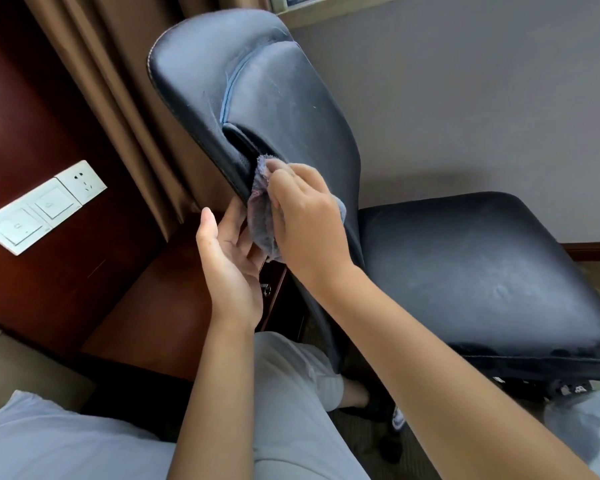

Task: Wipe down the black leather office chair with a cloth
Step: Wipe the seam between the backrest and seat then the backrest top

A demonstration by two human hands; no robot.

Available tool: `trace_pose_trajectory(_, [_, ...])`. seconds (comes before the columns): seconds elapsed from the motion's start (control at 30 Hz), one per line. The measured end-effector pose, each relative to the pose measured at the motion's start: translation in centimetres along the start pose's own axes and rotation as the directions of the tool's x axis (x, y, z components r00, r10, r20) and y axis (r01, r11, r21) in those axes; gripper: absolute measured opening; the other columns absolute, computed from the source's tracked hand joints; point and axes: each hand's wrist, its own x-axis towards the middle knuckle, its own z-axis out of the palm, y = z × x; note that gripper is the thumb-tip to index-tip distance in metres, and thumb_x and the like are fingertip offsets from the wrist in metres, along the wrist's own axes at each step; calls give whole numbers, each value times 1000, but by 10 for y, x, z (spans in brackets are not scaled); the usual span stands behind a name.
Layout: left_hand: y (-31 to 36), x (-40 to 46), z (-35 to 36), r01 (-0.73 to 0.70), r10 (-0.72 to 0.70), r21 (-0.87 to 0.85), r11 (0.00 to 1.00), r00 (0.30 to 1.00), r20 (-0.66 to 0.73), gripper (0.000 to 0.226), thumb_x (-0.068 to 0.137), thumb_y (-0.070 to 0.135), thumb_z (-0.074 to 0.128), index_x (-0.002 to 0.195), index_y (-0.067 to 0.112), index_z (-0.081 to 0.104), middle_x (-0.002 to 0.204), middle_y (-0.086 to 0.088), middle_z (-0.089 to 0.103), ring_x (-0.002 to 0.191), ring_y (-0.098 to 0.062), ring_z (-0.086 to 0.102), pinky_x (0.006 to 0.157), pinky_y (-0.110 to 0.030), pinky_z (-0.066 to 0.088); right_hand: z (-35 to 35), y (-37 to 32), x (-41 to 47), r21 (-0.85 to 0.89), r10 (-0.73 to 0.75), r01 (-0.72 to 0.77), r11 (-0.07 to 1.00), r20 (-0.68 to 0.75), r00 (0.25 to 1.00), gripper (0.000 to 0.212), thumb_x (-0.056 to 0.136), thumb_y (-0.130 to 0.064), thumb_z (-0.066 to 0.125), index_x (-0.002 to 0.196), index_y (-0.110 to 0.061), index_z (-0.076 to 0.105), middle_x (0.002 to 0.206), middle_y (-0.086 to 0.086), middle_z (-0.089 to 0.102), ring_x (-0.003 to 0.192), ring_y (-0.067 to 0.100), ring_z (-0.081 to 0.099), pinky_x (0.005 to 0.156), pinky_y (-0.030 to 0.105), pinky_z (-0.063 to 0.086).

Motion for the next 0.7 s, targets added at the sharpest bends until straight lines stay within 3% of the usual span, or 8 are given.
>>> trace_pose_trajectory(0.1, [-4, 1, 2, -5, 5, 1, 1000, 999, -34, 60, 98, 52, 16, 135, 21, 52, 125, 2, 64, 123, -15, 54, 111, -42, 35, 3, 17, -31, -57, -63, 66, 996, 52, 997, 21, 94, -10, 49, 95, 4, 65, 111, 12, 66, 104, 27, 60, 95, 31, 47])
trace_pose_trajectory(0.2, [-5, 1, 3, -28, 28, 5, 1000, 998, -60, 60, 98, 49, 16, 134, 18, 52, 129, 4, 61, 126, -17, 51, 112, -43, 33, -2, 19, -60, -46, 5, -3, 999, 50, 999, 13, 90, -3, 55, 83, 4, 65, 113, 13, 66, 102, 27, 59, 84, 38, 52])
trace_pose_trajectory(0.33, [-5, 2, 1, -15, 14, -5, 1000, 998, -66, 61, 98, 50, 16, 135, 18, 52, 130, 4, 61, 128, -17, 50, 113, -44, 31, -5, 2, -51, 48, 88, -86, 995, -37, 995, 23, 88, 2, 53, 65, 2, 57, 93, 12, 69, 86, 30, 61, 75, 37, 52])
trace_pose_trajectory(0.47, [-5, 1, 0, 8, -9, -19, 1000, 999, -47, 59, 98, 51, 19, 134, 20, 54, 127, -1, 63, 124, -14, 53, 113, -42, 33, -4, -4, -10, 162, 7, 8, 987, -88, 996, 24, 84, 3, 51, 61, -1, 50, 83, 10, 67, 82, 30, 61, 75, 27, 47])
trace_pose_trajectory(0.6, [-7, 2, 3, -10, 10, -4, 1000, 999, -49, 57, 99, 49, 18, 134, 21, 53, 117, 7, 68, 121, -12, 56, 112, -41, 35, -2, -4, -11, 57, 19, -18, 998, -17, 1000, 14, 81, 7, 54, 69, 0, 56, 95, 11, 69, 90, 30, 61, 73, 37, 51])
trace_pose_trajectory(0.7, [-6, 2, 2, -4, 5, 7, 1000, 998, -66, 57, 99, 48, 18, 134, 21, 53, 118, 8, 68, 123, -13, 54, 111, -40, 35, 0, -8, -21, -50, 71, -71, 996, 2, 997, 13, 84, 0, 51, 74, 2, 61, 97, 12, 69, 88, 30, 62, 77, 37, 52])
